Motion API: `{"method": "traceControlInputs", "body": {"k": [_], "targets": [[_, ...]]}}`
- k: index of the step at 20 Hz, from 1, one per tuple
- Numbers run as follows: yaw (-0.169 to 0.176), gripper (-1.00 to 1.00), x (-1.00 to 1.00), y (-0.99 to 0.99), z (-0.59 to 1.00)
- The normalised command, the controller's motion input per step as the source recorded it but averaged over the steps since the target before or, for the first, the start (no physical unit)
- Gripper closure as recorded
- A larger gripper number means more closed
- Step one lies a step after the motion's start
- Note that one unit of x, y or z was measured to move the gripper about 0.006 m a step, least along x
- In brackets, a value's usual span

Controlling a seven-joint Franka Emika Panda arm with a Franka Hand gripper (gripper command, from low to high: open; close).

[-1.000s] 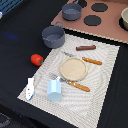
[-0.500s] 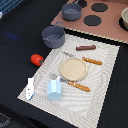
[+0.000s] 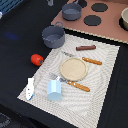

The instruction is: Interact with the objects in diverse but meaningful ways.

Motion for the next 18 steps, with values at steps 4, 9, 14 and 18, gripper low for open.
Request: {"method": "traceControlInputs", "body": {"k": [4,9,14,18], "targets": [[-0.052,-1.00,0.16,-0.07,-0.31],[-0.079,-1.00,0.22,-0.05,-0.21],[-0.120,-1.00,0.34,0.00,-0.14],[-0.101,-1.00,0.30,0.00,-0.17]]}}
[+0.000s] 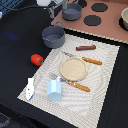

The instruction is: Interact with the objects in diverse but meaningful ways.

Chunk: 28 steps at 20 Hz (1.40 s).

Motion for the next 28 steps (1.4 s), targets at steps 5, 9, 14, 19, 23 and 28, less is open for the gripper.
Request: {"method": "traceControlInputs", "body": {"k": [5,9,14,19,23,28], "targets": [[-0.039,-1.00,0.20,0.00,-0.19],[0.000,-1.00,0.15,-0.01,-0.16],[-0.048,-1.00,0.23,-0.02,-0.16],[-0.078,-1.00,0.28,0.00,-0.17],[-0.061,-1.00,0.27,0.00,-0.21],[-0.029,-1.00,0.08,-0.02,-0.24]]}}
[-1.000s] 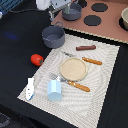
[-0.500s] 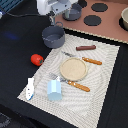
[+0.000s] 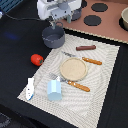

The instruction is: Interact with the objects in diverse but meaningful ways.

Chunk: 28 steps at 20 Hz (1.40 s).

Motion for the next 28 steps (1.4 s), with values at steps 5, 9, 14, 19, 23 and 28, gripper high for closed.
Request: {"method": "traceControlInputs", "body": {"k": [5,9,14,19,23,28], "targets": [[-0.008,-1.00,0.03,-0.06,-0.21],[-0.024,-1.00,0.16,-0.02,-0.16],[-0.064,-1.00,0.35,-0.01,-0.13],[-0.083,-1.00,0.34,-0.04,-0.13],[-0.070,-1.00,0.21,-0.02,-0.20],[-0.047,-1.00,0.14,-0.01,-0.22]]}}
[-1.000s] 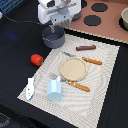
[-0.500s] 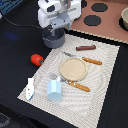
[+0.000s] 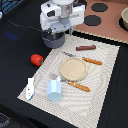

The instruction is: Interact with the objects in diverse but meaningful ways.

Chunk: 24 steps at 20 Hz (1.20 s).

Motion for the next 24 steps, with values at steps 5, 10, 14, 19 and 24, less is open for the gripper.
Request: {"method": "traceControlInputs", "body": {"k": [5,10,14,19,24], "targets": [[-0.038,-1.00,0.04,-0.01,-0.24],[-0.029,1.00,0.01,-0.04,-0.27],[-0.023,1.00,0.00,-0.06,-0.27],[-0.011,1.00,0.02,-0.02,-0.06],[0.000,1.00,0.11,-0.01,0.04]]}}
